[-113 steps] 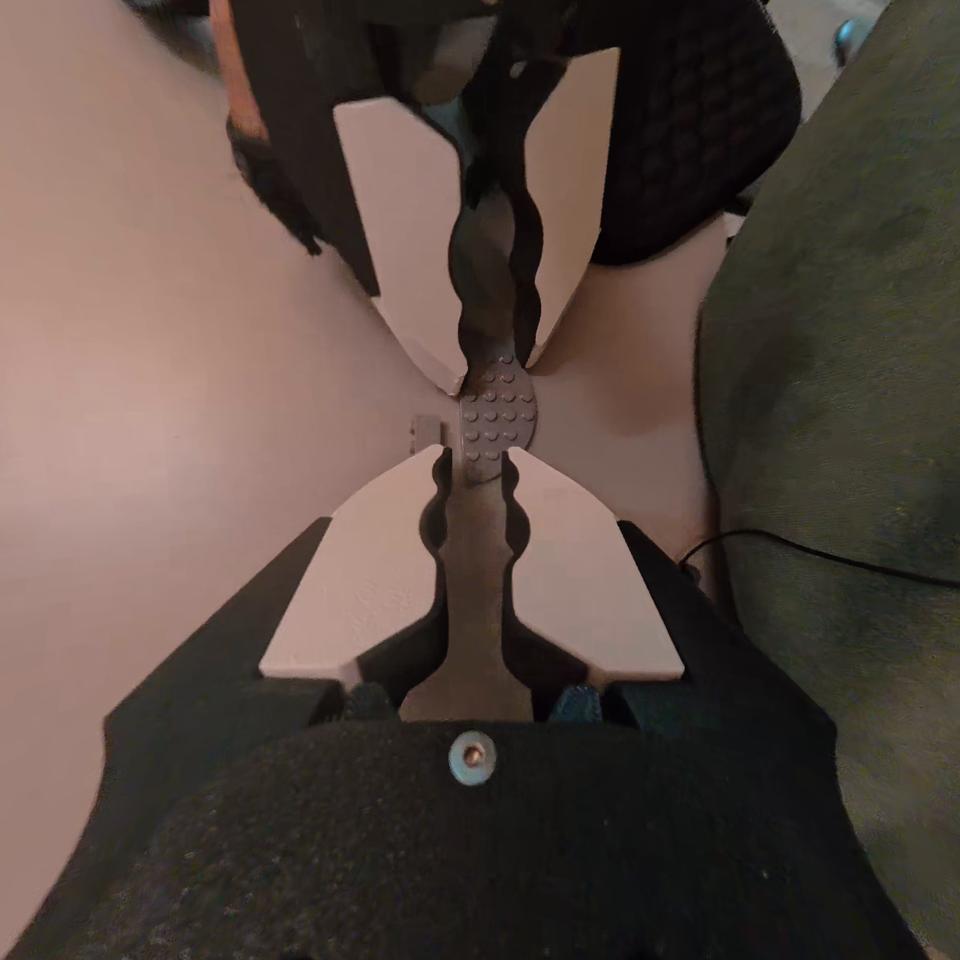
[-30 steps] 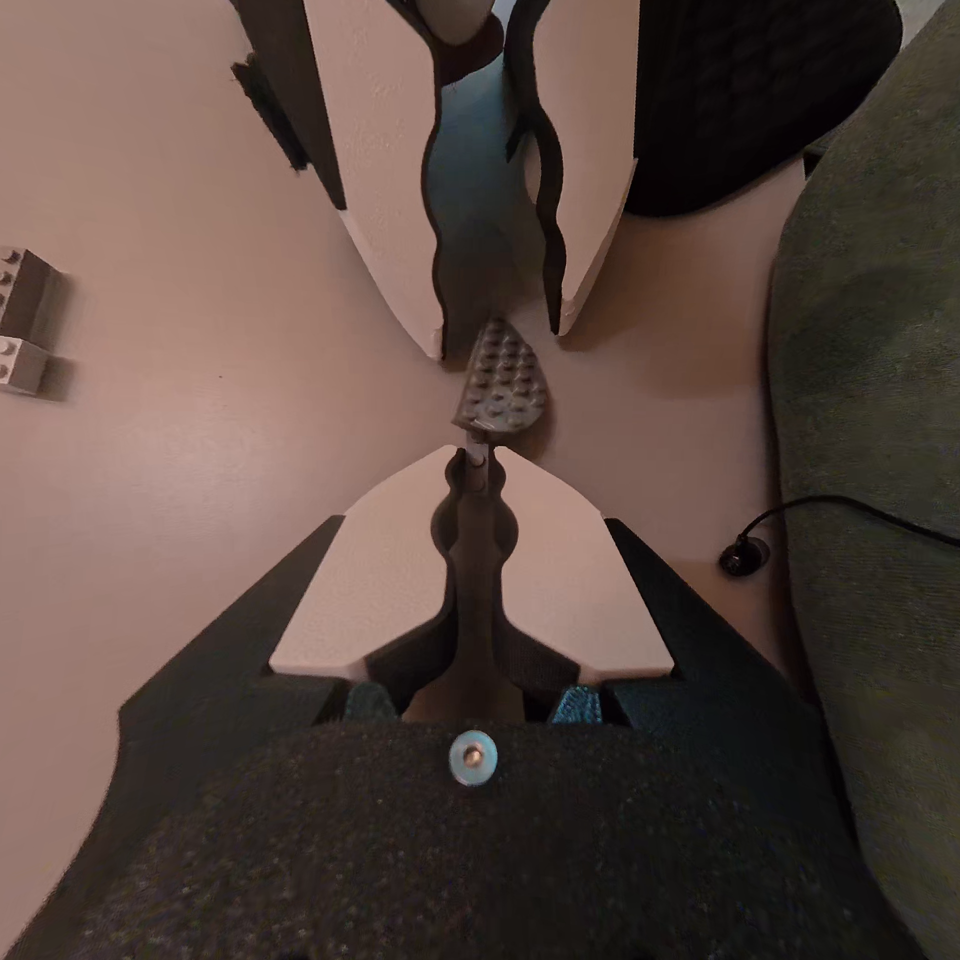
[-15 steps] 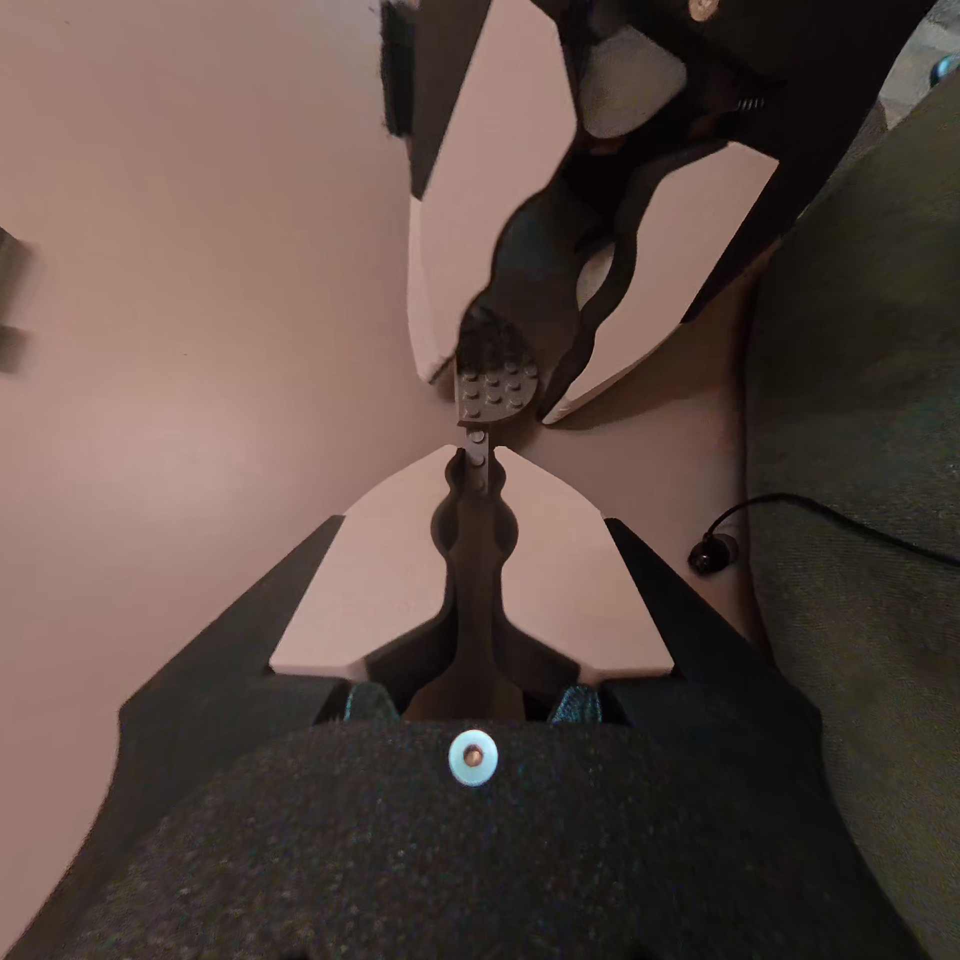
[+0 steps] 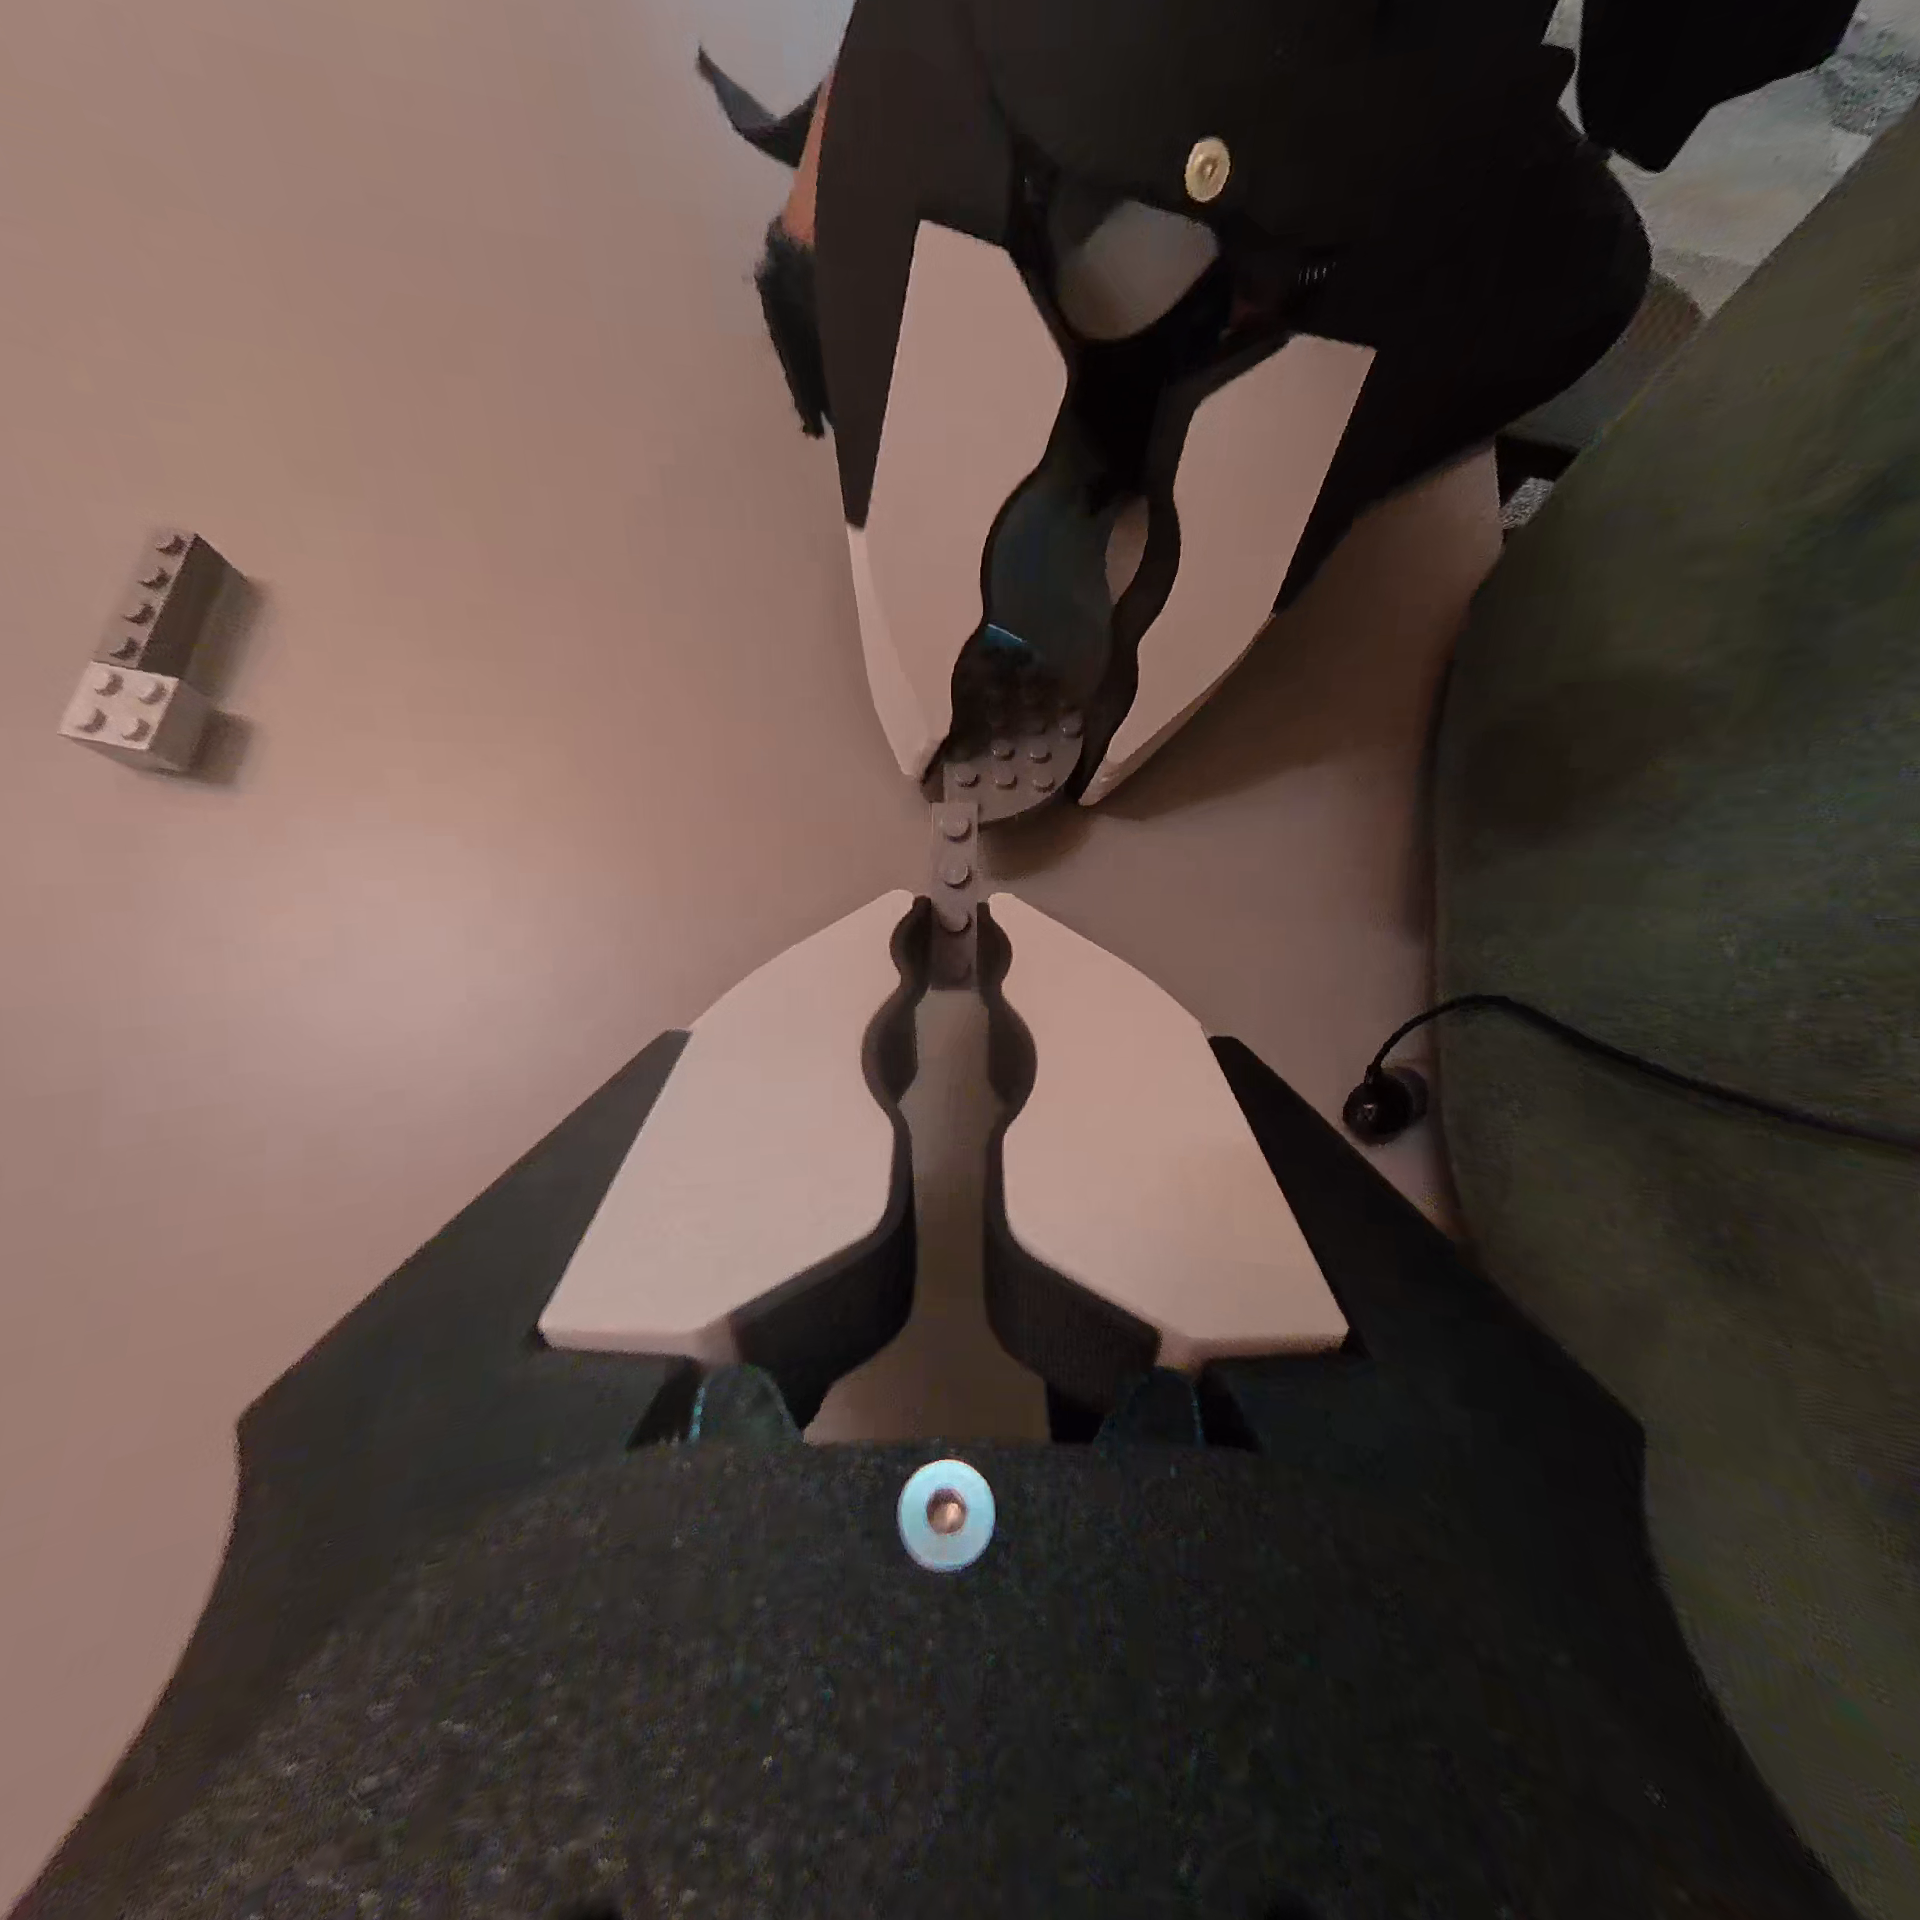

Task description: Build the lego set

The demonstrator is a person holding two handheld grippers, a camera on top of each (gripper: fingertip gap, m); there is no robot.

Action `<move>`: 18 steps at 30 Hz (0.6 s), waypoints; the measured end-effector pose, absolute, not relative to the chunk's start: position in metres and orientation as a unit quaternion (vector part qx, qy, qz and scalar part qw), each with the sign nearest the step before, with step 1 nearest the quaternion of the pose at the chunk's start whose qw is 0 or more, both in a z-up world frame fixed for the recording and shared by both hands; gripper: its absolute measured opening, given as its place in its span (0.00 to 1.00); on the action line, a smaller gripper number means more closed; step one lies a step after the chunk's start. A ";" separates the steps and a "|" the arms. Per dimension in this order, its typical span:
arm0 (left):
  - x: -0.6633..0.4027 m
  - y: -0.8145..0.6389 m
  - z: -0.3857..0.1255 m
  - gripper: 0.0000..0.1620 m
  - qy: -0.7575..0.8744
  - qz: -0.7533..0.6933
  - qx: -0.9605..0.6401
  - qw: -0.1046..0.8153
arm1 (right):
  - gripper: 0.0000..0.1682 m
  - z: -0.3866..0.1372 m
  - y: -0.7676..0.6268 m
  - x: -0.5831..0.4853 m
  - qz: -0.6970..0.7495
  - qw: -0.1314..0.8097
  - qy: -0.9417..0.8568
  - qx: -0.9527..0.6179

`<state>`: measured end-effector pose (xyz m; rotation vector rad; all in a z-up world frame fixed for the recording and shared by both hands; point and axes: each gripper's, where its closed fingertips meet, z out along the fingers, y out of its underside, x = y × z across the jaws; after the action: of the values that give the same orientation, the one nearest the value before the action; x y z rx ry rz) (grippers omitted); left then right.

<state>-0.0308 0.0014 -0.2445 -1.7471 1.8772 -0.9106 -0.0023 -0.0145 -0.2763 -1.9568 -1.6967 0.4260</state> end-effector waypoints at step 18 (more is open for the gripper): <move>-0.014 0.000 -0.257 0.05 0.671 -0.304 -0.665 0.124 | 0.20 -0.271 -0.012 -0.013 0.246 0.228 -0.593 -0.732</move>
<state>-0.0141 -0.0002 -0.2567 -1.9380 1.9568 -0.8854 -0.0129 -0.0118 -0.2709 -2.0177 -1.6330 0.6766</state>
